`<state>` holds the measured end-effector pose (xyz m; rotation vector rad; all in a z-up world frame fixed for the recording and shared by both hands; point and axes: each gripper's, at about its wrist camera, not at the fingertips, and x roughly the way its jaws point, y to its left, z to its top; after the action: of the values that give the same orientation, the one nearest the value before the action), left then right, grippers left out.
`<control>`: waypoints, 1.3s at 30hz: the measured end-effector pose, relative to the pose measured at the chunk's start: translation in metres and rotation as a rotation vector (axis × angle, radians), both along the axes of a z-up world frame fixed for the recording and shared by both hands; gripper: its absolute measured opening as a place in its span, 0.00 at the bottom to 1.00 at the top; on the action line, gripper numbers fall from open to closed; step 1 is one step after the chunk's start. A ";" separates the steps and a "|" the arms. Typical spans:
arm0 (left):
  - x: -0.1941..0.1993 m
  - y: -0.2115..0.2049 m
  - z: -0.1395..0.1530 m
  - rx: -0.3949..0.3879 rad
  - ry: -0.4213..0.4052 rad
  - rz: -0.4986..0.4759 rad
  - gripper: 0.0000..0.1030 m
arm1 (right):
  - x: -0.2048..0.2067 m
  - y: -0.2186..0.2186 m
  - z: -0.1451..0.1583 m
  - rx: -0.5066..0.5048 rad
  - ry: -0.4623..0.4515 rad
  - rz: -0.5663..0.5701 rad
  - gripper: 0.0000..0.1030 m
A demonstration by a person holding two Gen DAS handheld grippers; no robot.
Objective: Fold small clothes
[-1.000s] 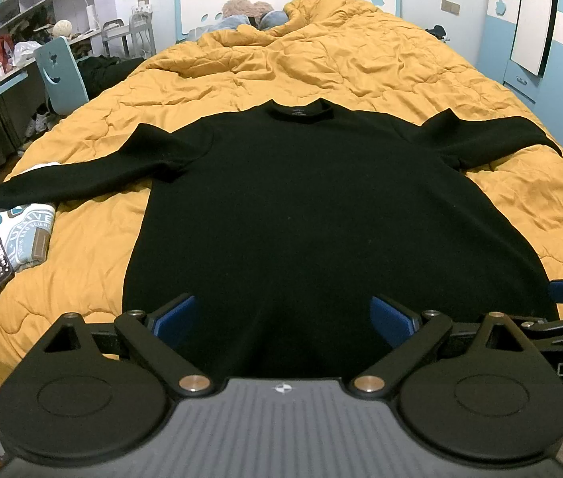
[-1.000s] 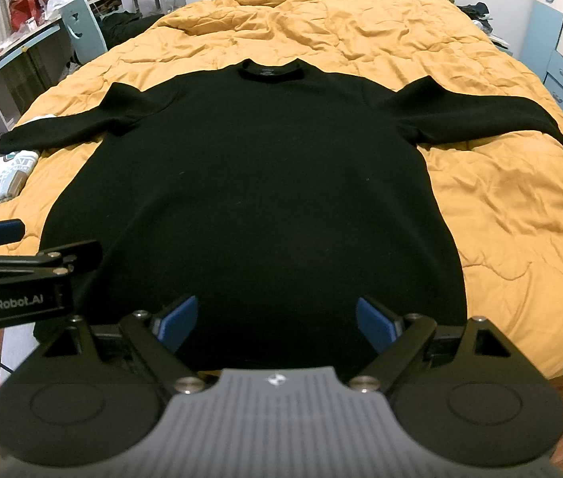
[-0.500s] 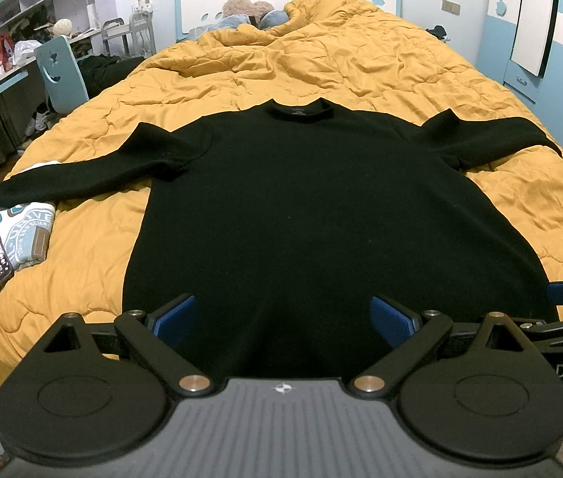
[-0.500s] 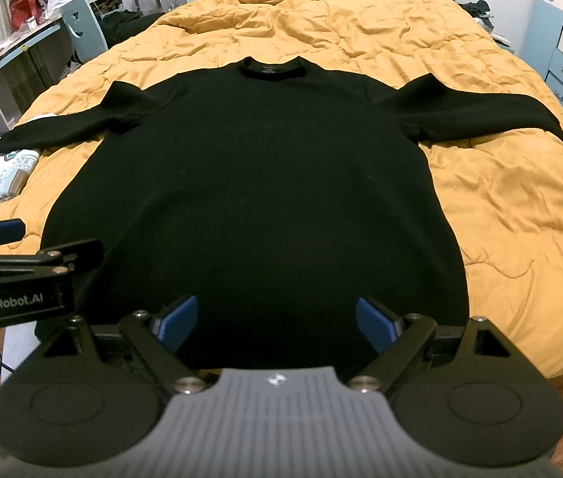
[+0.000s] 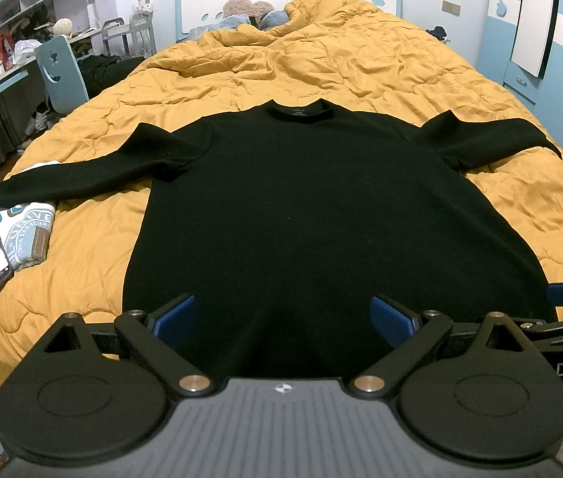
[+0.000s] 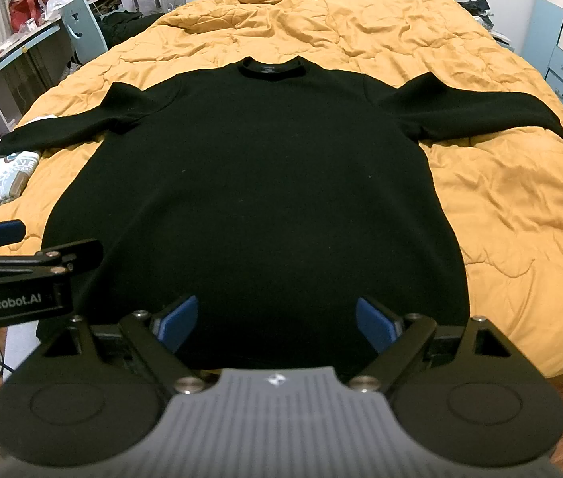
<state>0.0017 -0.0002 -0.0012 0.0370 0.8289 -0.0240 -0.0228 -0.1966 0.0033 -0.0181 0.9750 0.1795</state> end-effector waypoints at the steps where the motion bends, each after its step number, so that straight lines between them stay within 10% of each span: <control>1: 0.000 0.000 0.000 0.000 0.001 0.000 1.00 | 0.000 0.000 0.000 0.000 0.001 0.000 0.80; 20: 0.024 -0.006 -0.015 -0.041 0.057 -0.004 1.00 | 0.030 -0.018 -0.013 0.063 0.082 -0.009 0.80; 39: 0.155 0.138 -0.008 -0.140 -0.068 0.366 1.00 | 0.177 -0.041 -0.019 0.143 -0.249 -0.079 0.80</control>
<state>0.1564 0.1379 -0.0094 -0.2447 0.7545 0.2626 0.1543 -0.2378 -0.0161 0.1264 0.7112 0.1698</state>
